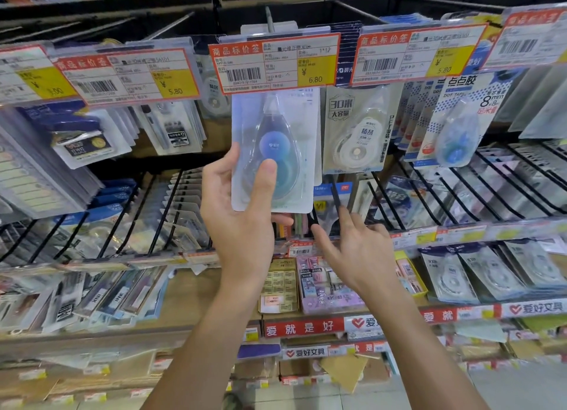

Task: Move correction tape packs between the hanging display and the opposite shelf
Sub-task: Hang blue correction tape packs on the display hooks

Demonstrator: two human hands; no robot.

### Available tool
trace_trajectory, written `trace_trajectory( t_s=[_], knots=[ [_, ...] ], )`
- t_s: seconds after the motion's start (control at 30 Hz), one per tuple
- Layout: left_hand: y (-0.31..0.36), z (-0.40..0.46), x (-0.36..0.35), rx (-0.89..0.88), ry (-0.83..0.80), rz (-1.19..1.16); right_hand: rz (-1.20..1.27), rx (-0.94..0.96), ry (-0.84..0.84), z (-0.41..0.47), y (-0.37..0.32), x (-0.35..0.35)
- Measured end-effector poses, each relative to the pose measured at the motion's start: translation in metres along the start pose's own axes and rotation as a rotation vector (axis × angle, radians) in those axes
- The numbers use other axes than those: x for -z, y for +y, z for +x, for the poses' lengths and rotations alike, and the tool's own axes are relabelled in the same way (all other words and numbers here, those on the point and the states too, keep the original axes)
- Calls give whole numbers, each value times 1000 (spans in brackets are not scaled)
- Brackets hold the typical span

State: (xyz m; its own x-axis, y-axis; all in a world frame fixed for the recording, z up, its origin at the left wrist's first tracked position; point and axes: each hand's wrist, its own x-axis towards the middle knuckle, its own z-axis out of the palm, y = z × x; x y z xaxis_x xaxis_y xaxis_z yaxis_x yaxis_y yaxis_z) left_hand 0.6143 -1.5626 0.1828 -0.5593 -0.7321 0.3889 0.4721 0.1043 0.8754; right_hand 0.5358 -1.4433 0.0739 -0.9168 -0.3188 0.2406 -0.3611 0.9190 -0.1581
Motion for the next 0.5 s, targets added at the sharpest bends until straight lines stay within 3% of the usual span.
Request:
trace_trajectory(
  t_s=[0.5],
  knots=[
    [-9, -1, -11, 124, 22, 6, -3, -7, -16, 0, -1, 1]
  ],
)
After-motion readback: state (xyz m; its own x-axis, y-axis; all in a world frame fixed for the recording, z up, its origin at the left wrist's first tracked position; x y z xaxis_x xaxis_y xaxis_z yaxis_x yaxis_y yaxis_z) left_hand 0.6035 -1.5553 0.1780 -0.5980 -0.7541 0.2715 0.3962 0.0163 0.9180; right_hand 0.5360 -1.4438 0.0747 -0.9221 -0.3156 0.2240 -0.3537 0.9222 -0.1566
